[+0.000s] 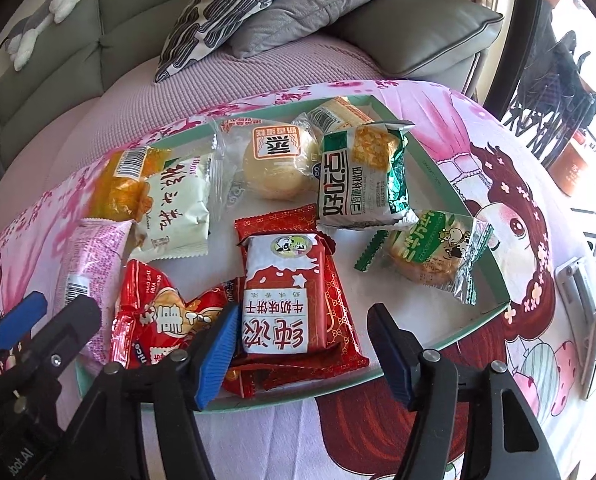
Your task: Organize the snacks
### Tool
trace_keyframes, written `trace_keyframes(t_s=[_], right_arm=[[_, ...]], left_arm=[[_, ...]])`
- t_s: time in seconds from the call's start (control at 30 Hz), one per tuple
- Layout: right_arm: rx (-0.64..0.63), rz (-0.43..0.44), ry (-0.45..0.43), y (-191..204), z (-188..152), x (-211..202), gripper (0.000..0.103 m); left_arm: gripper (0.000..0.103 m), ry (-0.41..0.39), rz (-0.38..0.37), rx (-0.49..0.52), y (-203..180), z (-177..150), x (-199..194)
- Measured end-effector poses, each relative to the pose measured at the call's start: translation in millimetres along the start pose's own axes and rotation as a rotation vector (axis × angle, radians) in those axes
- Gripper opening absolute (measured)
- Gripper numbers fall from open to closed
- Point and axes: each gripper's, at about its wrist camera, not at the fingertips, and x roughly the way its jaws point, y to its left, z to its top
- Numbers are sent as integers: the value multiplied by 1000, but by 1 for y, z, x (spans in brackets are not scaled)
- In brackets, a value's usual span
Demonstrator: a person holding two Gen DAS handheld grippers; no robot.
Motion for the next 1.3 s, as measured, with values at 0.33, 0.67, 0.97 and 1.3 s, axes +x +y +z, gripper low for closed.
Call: trace_keyframes(t_s=[0.33,0.67,0.97,1.3], right_arm=[[-46,19,-13,1,-16,-17,99],[-101,33,0,18,-42,-27,102],[-158,46,-16,33,-59,-40,102],[-177,54,-38,41,-59,-46,102]], left_arm=[[95,-27,95,-10,10,-12,-22],[95,2,290,-72,49,-46,-32],[95,-1,381,-109,64,-69,-44],[95,3,387,-124,69,-75,-46]])
